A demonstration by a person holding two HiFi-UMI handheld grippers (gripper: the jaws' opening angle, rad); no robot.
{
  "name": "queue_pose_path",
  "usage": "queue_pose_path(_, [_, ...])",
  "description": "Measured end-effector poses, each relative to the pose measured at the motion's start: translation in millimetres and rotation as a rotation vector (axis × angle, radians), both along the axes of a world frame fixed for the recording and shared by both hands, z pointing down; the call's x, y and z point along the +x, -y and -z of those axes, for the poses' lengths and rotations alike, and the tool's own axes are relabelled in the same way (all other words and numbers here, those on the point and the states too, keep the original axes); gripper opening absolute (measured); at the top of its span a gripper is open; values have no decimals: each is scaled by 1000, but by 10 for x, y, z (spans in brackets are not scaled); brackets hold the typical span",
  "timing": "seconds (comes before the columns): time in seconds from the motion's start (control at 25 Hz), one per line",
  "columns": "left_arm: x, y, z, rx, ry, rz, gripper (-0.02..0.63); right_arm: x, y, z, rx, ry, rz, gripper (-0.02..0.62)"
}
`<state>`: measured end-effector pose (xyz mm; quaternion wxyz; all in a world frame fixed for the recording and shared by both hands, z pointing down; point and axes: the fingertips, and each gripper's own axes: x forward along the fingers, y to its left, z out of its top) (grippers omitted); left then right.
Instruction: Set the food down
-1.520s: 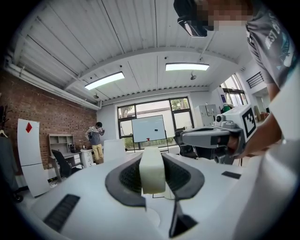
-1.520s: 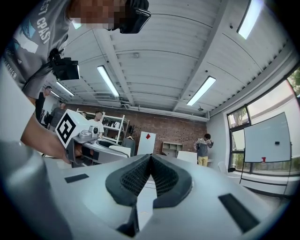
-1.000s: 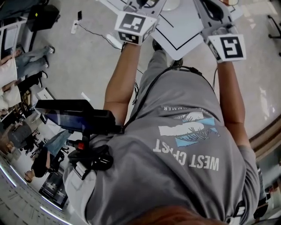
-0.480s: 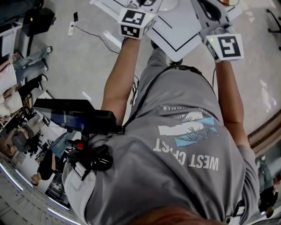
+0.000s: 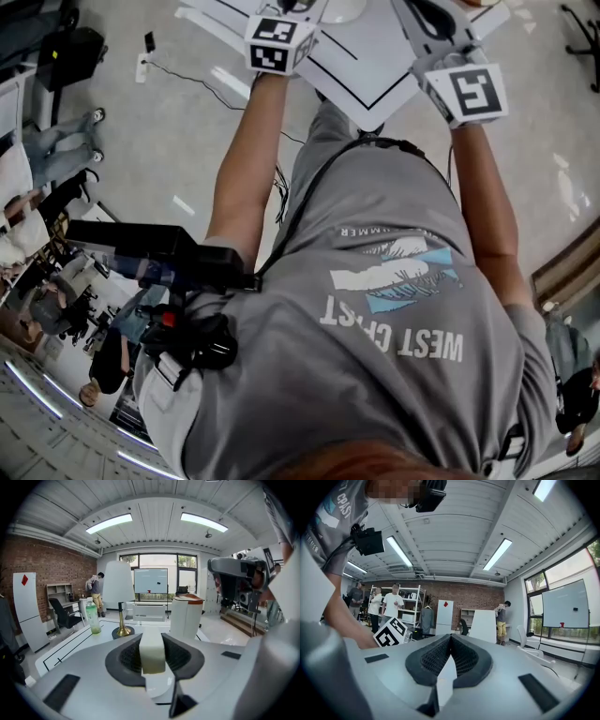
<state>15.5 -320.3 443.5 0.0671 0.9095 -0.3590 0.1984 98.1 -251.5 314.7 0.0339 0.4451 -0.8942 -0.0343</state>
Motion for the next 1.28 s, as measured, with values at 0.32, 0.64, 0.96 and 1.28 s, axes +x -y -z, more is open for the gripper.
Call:
queue_pose_path(0.32, [-59, 121, -504, -93, 72, -11, 106, -9, 39, -72, -22, -13, -10, 8])
queue_pose_path(0.64, [-121, 50, -926, -137, 141, -64, 106, -126, -210, -291, -40, -95, -33, 8])
queue_pose_path(0.96, [-42, 316, -1179, -180, 241, -101, 106, -52, -16, -305, -99, -65, -50, 8])
queue_pose_path(1.28, [69, 371, -1435, -163, 358, -180, 106, 65, -86, -399, -126, -90, -80, 8])
